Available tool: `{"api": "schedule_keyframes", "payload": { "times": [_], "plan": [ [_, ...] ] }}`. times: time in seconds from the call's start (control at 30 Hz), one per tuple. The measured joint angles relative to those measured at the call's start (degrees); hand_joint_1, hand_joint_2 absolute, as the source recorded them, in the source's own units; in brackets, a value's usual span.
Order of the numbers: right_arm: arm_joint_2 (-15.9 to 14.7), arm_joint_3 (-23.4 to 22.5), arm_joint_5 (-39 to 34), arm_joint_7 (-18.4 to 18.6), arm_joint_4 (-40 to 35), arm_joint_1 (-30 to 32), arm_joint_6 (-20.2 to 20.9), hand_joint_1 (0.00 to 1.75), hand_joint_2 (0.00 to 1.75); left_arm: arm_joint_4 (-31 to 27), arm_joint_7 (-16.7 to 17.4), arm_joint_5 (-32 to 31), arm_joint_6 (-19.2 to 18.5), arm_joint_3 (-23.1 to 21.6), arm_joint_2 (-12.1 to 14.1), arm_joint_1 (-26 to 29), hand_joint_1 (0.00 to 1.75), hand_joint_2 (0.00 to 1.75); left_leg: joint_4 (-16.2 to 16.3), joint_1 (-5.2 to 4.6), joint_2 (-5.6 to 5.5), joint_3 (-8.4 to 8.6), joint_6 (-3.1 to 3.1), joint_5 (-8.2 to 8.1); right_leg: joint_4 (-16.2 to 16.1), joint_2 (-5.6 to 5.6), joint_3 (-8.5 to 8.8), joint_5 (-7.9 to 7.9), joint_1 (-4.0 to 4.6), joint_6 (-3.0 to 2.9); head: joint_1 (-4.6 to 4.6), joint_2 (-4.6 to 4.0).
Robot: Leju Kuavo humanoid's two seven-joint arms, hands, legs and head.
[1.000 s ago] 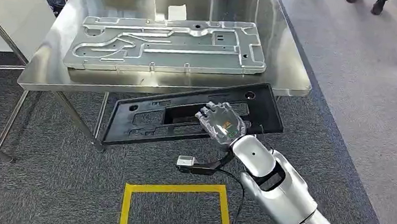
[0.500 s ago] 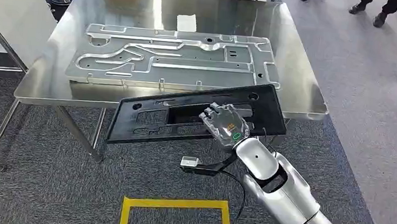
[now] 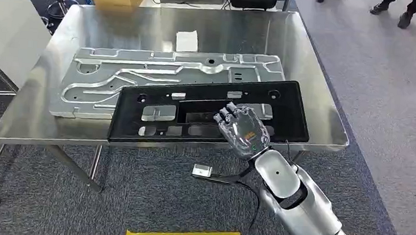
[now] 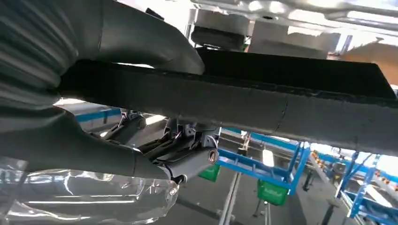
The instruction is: Take the parts from the cabinet and place them on the table.
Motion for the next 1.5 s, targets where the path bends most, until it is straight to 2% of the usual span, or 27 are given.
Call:
{"api": "schedule_keyframes", "payload": {
  "times": [0.03, 0.07, 0.1, 0.17, 0.27, 0.3, 0.37, 0.43, 0.47, 0.5, 0.57, 0.6, 0.7, 0.77, 0.8, 0.9, 0.97, 1.07, 1.1, 1.13, 1.17, 1.27, 1.33, 1.4, 1.43, 1.47, 1.5],
  "plan": [
    [0.0, -0.2, 0.0, 0.0, -0.1, 0.3, -0.1, 1.75, 1.75, 0.0, 0.0, 0.0, 0.0, 0.0, 0.0, 0.2, 0.0, 1.75, -4.1, 0.04, 0.03, 0.07, 0.07, 5.18, 0.0, -0.04, 1.38, -1.15, -0.07, 0.27, 0.0, 0.0],
    [0.0, -0.3, 0.0, 0.0, -0.1, 0.5, -0.2, 1.75, 1.75, 0.0, 0.0, 0.0, 0.0, 0.0, 0.0, 0.6, 0.0, 1.75, -8.1, 0.06, 0.11, -0.02, 0.23, 13.21, -0.1, -0.06, 1.87, -2.15, -0.07, 0.56, 0.0, 0.0],
    [0.1, -0.4, 0.0, 0.0, -0.1, 0.6, -0.2, 1.75, 1.75, 0.0, 0.0, 0.0, 0.0, 0.0, 0.0, 0.8, 0.0, 1.75, -9.9, -0.23, 0.21, -0.71, 0.63, 16.76, 1.0, 0.16, 2.86, -3.04, 0.09, 0.92, -0.11, 0.0],
    [0.2, -0.8, -0.1, -0.1, -0.6, 1.0, -0.2, 1.75, 1.75, 0.0, 0.0, 0.1, 0.0, 0.0, 0.0, 0.5, 0.0, 1.75, -9.2, -0.5, 0.16, 0.21, 1.93, 15.32, 0.1, 0.39, 3.89, -3.84, 0.05, 2.02, -0.17, 0.0],
    [0.4, -2.2, -0.7, -0.4, -0.7, 1.1, -0.1, 1.75, 1.75, 0.0, 0.0, 0.2, 0.1, 0.0, 0.0, 0.0, 0.0, 1.75, -10.1, -0.26, 0.0, 2.0, 3.06, 14.95, 4.6, 0.05, 2.13, -2.62, -0.16, 2.79, 0.02, 0.0],
    [0.4, -2.5, -1.1, -0.4, -0.7, 1.1, -0.1, 1.75, 1.75, 0.0, 0.0, 0.3, 0.3, 0.0, 0.1, -0.1, 0.0, 1.75, -10.3, -0.26, 0.01, 2.5, 3.48, 14.6, 8.0, -0.06, -0.12, -2.85, -0.2, 2.94, 0.2, 0.02],
    [0.4, -3.0, -2.0, -0.5, -0.5, 1.5, 0.1, 1.75, 1.75, 0.0, 0.0, 0.3, 0.4, 0.0, 0.1, -0.2, 0.0, 1.75, -10.4, -0.33, -0.05, 3.31, 3.71, 13.67, 15.0, -0.1, -5.46, -6.67, -0.17, 3.18, 0.15, 0.02],
    [0.4, -3.6, -2.9, -0.9, -0.2, 2.3, 0.3, 1.75, 1.75, 0.0, -0.1, 0.3, 0.4, 0.0, 0.1, -0.2, 0.0, 1.75, -10.4, -0.47, -0.35, 4.56, 3.74, 12.45, 17.2, -0.16, -9.33, -10.27, -0.16, 3.27, 0.18, 0.0],
    [0.4, -4.0, -3.3, -1.0, 0.0, 2.5, 0.4, 1.75, 1.75, 0.0, -0.1, 0.3, 0.4, 0.0, 0.1, -0.2, 0.0, 1.75, -10.4, -0.56, -0.54, 5.33, 3.75, 11.87, 15.7, -0.2, -9.95, -9.39, -0.13, 3.03, 0.13, 0.02],
    [0.4, -4.4, -3.7, -1.0, 0.2, 2.7, 0.5, 1.75, 1.75, 0.0, -0.2, 0.3, 0.4, 0.0, 0.1, -0.2, 0.0, 1.75, -10.4, -0.71, -0.67, 6.12, 3.76, 11.31, 12.7, -0.2, -9.8, -6.78, 0.01, 2.57, 0.2, 0.0],
    [0.4, -5.2, -4.0, -1.0, 0.7, 2.8, 0.6, 1.75, 1.75, 0.0, -0.2, 0.2, 0.4, 0.0, 0.0, -0.2, 0.0, 1.75, -10.6, -0.96, -0.73, 7.39, 3.76, 10.21, 4.1, -0.28, -8.54, 2.41, 0.67, 1.17, 0.18, 0.02],
    [0.4, -5.4, -4.2, -1.0, 0.9, 2.9, 0.6, 1.75, 1.75, 0.1, -0.2, 0.2, 0.3, 0.0, -0.3, -0.2, 0.0, 1.75, -10.1, -1.2, -0.77, 7.85, 3.53, 9.74, 2.2, -0.04, -8.75, 5.28, 1.11, 0.63, -0.04, 0.0],
    [0.6, -5.8, -4.2, -1.1, 1.2, 2.8, 0.8, 1.75, 1.75, 0.1, -0.2, 0.2, 0.3, 0.0, -0.3, -0.3, 0.0, 1.75, -10.2, -1.18, -0.93, 8.22, 2.47, 9.45, 1.7, -0.27, -8.29, 5.13, 1.34, 0.09, 0.17, 0.02],
    [0.7, -6.2, -4.5, -1.1, 1.4, 2.8, 0.9, 1.75, 1.75, 0.1, -0.2, 0.2, 0.3, 0.0, 0.1, -0.4, 0.0, 1.75, -9.5, -1.28, -0.79, 8.26, 2.05, 8.53, 0.6, -0.36, -6.74, 5.17, 0.52, -0.18, 0.27, 0.0],
    [0.8, -6.4, -5.2, -1.1, 1.7, 2.6, 1.0, 1.75, 1.75, 0.1, -0.2, 0.1, 0.2, 0.0, 0.1, -0.5, 0.0, 1.75, -7.1, -1.23, -0.61, 7.33, 1.73, 7.35, 0.3, -0.4, -6.23, 5.05, 0.38, -0.47, -0.3, 0.0],
    [1.6, -7.2, -7.0, -1.5, 3.6, 2.2, 1.3, 1.75, 1.75, 0.1, -0.1, 0.0, 0.0, -0.1, 0.1, -0.9, 0.0, 1.75, 4.6, -0.42, -0.4, 0.31, 0.58, 2.22, 0.3, -0.39, -6.09, 4.6, 0.36, -0.72, -0.31, 0.0],
    [1.9, -7.9, -8.2, -1.6, 6.0, 2.2, 1.2, 1.75, 1.75, 0.1, 0.0, -0.1, 0.0, -0.2, 0.2, -0.9, 0.0, 1.75, 5.4, -0.08, -0.19, -1.34, 0.08, 3.52, 0.5, -0.36, -5.91, 4.2, 0.26, -0.56, -0.35, 0.0],
    [2.2, -9.0, -9.1, -1.9, 8.8, 1.8, 1.0, 1.75, 1.75, 0.1, 0.2, -0.2, 0.0, -0.5, 0.5, -0.9, 0.0, 1.75, -7.3, 0.42, -0.03, 3.37, -0.51, 12.24, 1.4, -0.29, -5.46, 3.27, -0.08, 0.29, -0.33, 0.0],
    [2.4, -9.3, -9.4, -2.1, 10.0, 1.3, 0.9, 1.75, 1.75, 0.1, 0.4, -0.2, 0.0, -0.5, 0.5, -0.9, 0.0, 1.75, -9.0, 0.31, -0.05, 3.83, -0.33, 11.47, 1.8, -0.26, -5.45, 3.05, -0.02, 0.6, -0.35, 0.0],
    [2.5, -9.6, -9.6, -2.1, 11.1, 0.8, 0.8, 1.75, 1.75, 0.1, 0.4, -0.2, 0.0, -0.6, 0.5, -1.1, 0.0, 1.75, -9.8, -0.09, 0.04, 3.88, 0.53, 10.03, 2.0, -0.13, -5.93, 3.01, 0.07, 0.94, -0.48, 0.0],
    [2.7, -9.8, -9.7, -2.2, 12.0, 0.6, 0.8, 1.75, 1.75, 0.1, 0.5, -0.2, 0.0, -0.8, 0.5, -1.2, 0.0, 1.75, -9.5, -0.14, -0.07, 3.97, 1.19, 11.32, 2.1, -0.18, -6.07, 2.92, 0.15, 1.27, -0.37, 0.02],
    [2.8, -10.2, -9.8, -2.4, 13.5, 0.2, 0.8, 1.75, 1.75, 0.1, 0.5, -0.3, 0.0, -1.0, 0.5, -1.1, 0.0, 1.75, -10.0, 0.15, 0.04, 4.32, 2.55, 12.13, 2.4, -0.25, -6.04, 2.26, -0.11, 2.19, -0.5, 0.0],
    [3.0, -10.5, -10.1, -2.5, 14.7, -0.5, 0.8, 1.75, 1.75, 0.1, 0.6, -0.3, 0.1, -1.2, 0.5, -1.3, 0.0, 1.75, -10.1, 0.11, 0.1, 4.39, 3.04, 12.12, 7.6, -0.31, -8.6, -0.74, -0.15, 2.67, 0.0, 0.0],
    [3.3, -10.5, -10.4, -2.5, 15.9, -0.6, 0.8, 1.75, 1.75, 0.1, 0.7, -0.4, 0.2, -1.3, 0.6, -1.5, 0.0, 1.75, -10.0, -0.01, 0.11, 4.41, 3.28, 11.96, 16.5, -0.33, -13.32, -4.19, -0.21, 3.0, 0.0, 0.0],
    [3.4, -10.5, -10.4, -2.7, 16.6, -0.5, 0.8, 1.75, 1.75, 0.1, 0.7, -0.4, 0.3, -1.3, 0.6, -1.5, 0.0, 1.75, -10.0, -0.04, 0.06, 4.45, 3.34, 11.89, 19.1, -0.34, -14.93, -4.5, -0.22, 3.04, 0.0, 0.0],
    [3.5, -10.5, -10.4, -2.8, 17.1, -0.5, 0.8, 1.75, 1.75, 0.1, 0.8, -0.4, 0.4, -1.4, 0.6, -1.5, 0.0, 1.75, -10.0, -0.06, -0.05, 4.54, 3.37, 11.79, 19.1, -0.35, -15.38, -3.45, -0.22, 2.99, 0.0, 0.0],
    [3.6, -10.5, -10.5, -2.8, 17.7, -0.5, 0.8, 1.75, 1.75, 0.1, 0.9, -0.4, 0.6, -1.4, 0.6, -1.5, 0.0, 1.75, -10.0, -0.1, -0.17, 4.7, 3.33, 11.65, 16.3, -0.35, -14.45, -1.06, -0.2, 2.79, 0.0, 0.02]
  ]
}}
